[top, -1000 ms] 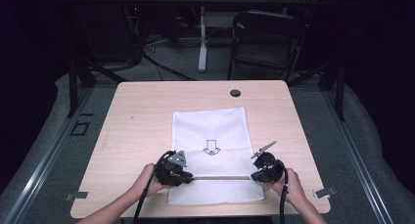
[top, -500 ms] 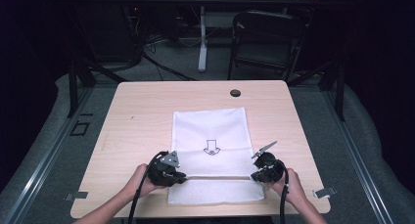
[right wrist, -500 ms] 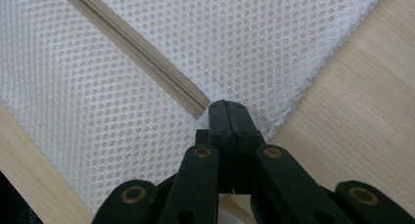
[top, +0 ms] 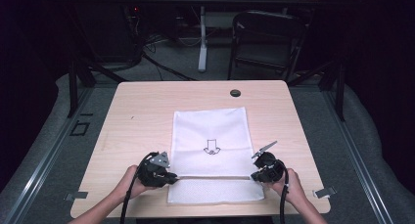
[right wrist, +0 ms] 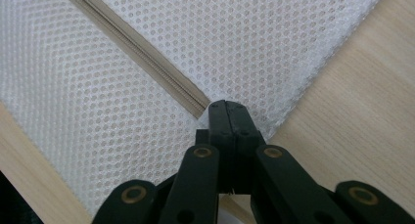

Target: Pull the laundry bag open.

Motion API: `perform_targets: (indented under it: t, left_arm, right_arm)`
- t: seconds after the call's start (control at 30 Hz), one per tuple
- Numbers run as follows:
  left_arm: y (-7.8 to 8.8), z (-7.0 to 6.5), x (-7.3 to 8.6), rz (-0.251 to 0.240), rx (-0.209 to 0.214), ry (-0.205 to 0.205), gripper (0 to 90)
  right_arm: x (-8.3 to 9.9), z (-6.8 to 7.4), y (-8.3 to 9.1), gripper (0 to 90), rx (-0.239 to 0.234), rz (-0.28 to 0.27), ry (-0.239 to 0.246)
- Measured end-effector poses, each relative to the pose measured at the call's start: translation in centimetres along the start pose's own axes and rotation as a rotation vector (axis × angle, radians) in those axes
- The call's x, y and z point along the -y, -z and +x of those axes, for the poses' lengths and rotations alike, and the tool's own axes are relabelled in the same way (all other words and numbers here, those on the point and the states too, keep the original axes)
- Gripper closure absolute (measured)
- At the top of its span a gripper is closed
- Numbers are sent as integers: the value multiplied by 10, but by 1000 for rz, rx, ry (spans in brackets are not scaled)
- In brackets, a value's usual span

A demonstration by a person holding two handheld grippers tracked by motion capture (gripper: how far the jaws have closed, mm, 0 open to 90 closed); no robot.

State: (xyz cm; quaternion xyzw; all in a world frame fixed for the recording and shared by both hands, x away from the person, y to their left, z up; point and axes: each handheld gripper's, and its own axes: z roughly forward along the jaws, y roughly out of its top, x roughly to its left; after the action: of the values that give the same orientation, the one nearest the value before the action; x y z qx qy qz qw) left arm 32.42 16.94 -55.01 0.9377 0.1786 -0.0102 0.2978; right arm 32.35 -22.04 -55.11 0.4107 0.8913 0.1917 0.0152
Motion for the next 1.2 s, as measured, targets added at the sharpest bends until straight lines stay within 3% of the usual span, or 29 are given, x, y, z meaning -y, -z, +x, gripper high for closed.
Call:
perform_targets:
  t: [0.3, 0.47, 0.5, 0.57, 0.67, 0.83, 1.0, 1.03, 1.07, 1.1, 1.2]
  left_arm:
    - [7, -1, 4, 8, -23, -18, 812]
    - [5, 2, 9, -5, -12, -2, 812]
    - [6, -1, 7, 11, -20, -23, 812]
    - [7, -1, 7, 9, -18, -26, 812]
    - [9, 1, 16, 13, -22, -2, 812]
    - [12, 1, 19, 25, -38, -7, 813]
    - [15, 6, 30, 31, -48, 27, 812]
    - [16, 7, 34, 14, -37, 43, 812]
    - [16, 7, 34, 14, -37, 43, 812]
    - [16, 6, 34, 19, -39, 34, 812]
    - [16, 7, 34, 18, -35, 36, 812]
  right_arm:
    - [1, 1, -1, 900, 4, -21, -12]
    - [1, 0, -1, 900, 2, -14, -4]
    - [2, 1, -2, 900, 9, -33, -16]
    - [2, 2, -2, 900, 11, -32, -13]
    - [1, 1, -1, 900, 17, -20, -2]
    - [2, 2, -1, 900, 20, -21, -2]
    - [1, 2, -1, 900, 13, -21, 2]
    - [3, 4, -4, 900, 19, -64, -36]
    - [3, 4, -4, 900, 19, -64, -36]
    - [1, 2, 0, 900, 17, -17, 3]
    - [1, 3, -1, 900, 16, -22, 5]
